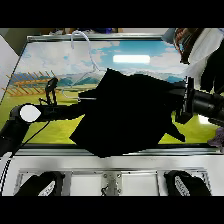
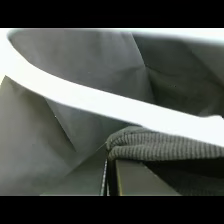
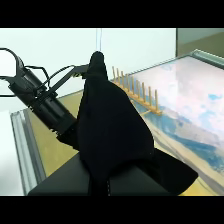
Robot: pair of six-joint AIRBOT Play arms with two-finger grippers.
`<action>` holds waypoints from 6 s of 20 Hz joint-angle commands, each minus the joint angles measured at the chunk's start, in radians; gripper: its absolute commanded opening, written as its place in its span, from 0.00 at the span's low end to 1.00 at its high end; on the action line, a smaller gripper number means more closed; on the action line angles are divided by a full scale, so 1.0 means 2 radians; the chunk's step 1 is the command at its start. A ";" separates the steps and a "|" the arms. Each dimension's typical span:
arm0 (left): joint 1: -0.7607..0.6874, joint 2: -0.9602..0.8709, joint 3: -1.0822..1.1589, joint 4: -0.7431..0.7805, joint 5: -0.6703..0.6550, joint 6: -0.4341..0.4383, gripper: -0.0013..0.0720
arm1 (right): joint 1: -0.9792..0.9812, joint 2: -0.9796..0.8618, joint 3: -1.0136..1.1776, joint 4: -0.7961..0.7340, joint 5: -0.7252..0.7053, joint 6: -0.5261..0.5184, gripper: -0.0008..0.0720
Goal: Fold the clothes and pants, and hang the long-sleeved shirts on hangers.
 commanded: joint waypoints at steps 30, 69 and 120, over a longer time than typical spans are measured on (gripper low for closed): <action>0.041 -0.030 0.002 -0.016 0.015 0.025 0.05 | 0.002 0.016 0.001 0.094 -0.030 0.047 0.03; 0.143 -0.030 0.044 -0.047 -0.016 0.074 0.05 | 0.031 0.015 0.001 0.108 -0.037 0.051 0.03; 0.179 -0.166 0.592 -0.116 -0.161 0.120 0.82 | 0.010 0.011 0.009 0.079 -0.083 0.066 0.03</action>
